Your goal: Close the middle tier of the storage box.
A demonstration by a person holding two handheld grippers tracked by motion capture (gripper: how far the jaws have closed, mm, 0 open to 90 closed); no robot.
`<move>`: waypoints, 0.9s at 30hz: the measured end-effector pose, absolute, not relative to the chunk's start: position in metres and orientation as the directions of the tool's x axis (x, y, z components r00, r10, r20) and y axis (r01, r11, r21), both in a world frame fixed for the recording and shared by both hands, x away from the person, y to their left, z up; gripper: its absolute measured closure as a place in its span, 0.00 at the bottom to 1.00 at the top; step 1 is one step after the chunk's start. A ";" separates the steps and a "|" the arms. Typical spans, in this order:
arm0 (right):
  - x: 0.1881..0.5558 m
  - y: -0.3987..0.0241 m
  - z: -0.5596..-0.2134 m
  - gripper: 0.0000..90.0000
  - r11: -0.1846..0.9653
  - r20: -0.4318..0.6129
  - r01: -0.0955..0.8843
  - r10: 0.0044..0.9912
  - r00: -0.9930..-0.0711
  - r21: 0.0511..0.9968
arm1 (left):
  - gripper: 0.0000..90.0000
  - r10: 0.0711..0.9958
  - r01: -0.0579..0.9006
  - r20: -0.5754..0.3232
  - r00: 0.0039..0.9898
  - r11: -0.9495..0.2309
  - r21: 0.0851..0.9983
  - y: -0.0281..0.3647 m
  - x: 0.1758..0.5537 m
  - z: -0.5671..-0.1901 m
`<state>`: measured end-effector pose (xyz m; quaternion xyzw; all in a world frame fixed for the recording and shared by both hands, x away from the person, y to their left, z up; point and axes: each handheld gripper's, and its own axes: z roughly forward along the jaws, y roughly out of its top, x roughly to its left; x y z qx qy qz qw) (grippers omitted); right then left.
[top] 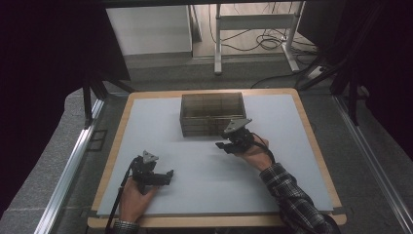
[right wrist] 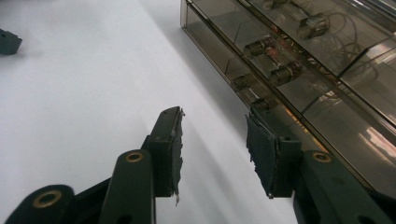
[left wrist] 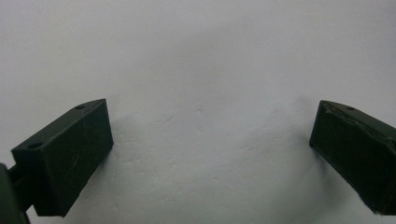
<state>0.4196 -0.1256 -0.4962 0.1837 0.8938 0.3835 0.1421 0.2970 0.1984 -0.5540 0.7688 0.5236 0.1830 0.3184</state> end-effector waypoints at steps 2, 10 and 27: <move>0.418 -0.126 -0.496 0.59 0.637 -0.111 0.221 0.437 -0.893 0.738 | 0.00 0.921 0.689 -0.052 0.385 -0.249 0.681 0.198 0.297 -0.554; 0.415 -0.128 -0.497 0.56 0.637 -0.108 0.221 0.434 -0.894 0.738 | 0.00 0.921 0.689 -0.053 0.385 -0.249 0.680 0.199 0.297 -0.554; 0.399 -0.133 -0.494 0.45 0.635 -0.107 0.213 0.427 -0.898 0.743 | 0.00 0.921 0.689 -0.052 0.385 -0.249 0.681 0.198 0.297 -0.554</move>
